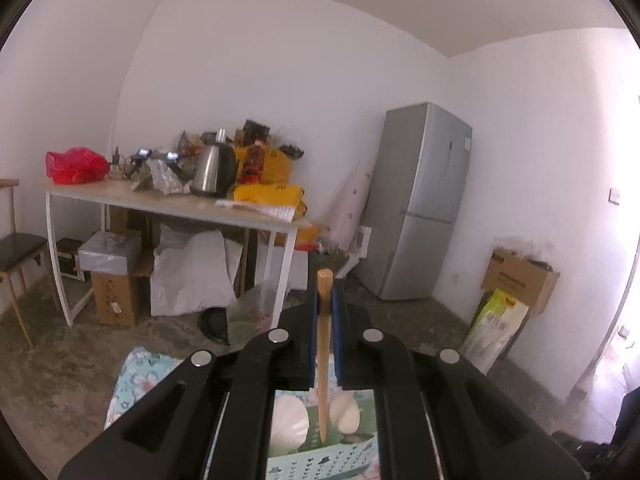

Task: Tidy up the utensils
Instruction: 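Lower the chopstick into the mint holder and open the left gripper, then lower the chopstick into the mint holder and open the right gripper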

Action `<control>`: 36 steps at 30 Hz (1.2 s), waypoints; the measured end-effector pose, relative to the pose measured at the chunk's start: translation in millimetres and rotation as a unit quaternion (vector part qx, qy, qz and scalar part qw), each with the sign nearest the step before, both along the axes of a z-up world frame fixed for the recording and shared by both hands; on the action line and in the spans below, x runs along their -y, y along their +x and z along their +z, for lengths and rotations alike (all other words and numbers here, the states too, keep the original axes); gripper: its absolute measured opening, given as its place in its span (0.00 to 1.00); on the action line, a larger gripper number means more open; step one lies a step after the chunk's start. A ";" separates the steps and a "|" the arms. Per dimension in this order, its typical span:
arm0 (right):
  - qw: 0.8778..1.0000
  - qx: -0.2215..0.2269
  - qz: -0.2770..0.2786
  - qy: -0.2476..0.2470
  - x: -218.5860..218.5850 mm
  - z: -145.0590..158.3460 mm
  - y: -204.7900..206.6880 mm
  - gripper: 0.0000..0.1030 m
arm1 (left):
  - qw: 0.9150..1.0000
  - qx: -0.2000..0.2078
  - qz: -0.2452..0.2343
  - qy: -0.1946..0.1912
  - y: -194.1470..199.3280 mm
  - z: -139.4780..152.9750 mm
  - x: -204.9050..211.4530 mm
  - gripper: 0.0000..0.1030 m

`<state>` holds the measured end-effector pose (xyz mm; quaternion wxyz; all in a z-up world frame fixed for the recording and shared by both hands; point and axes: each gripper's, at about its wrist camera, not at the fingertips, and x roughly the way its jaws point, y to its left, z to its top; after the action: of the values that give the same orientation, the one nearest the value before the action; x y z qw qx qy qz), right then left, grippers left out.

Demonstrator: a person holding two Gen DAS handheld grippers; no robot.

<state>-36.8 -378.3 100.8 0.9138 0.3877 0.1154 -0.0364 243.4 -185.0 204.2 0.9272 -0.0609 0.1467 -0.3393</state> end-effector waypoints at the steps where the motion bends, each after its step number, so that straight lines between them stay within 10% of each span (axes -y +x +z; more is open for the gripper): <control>1: 1.000 0.000 0.000 0.000 -0.5 0.4 -1.5 0.03 | 1.000 -0.005 -0.001 0.005 0.8 -4.2 1.8 0.06; 9: 1.000 0.001 -0.002 -0.006 -2.6 3.2 -4.9 0.03 | 0.998 -0.048 -0.015 0.025 4.6 -37.8 0.3 0.09; 22: 0.999 0.017 -0.013 -0.048 -14.6 29.8 -15.7 0.03 | 0.998 -0.053 -0.005 -0.022 -30.3 -38.5 -59.3 0.44; 36: 0.966 0.076 -0.001 -0.248 -57.2 125.1 35.8 0.03 | 0.991 -0.103 0.080 -0.006 -96.4 -101.2 -150.3 0.73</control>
<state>-1.0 -321.1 225.9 0.9873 0.1511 0.0329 -0.0355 147.0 -34.7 102.9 0.9307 -0.1124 0.2346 -0.2571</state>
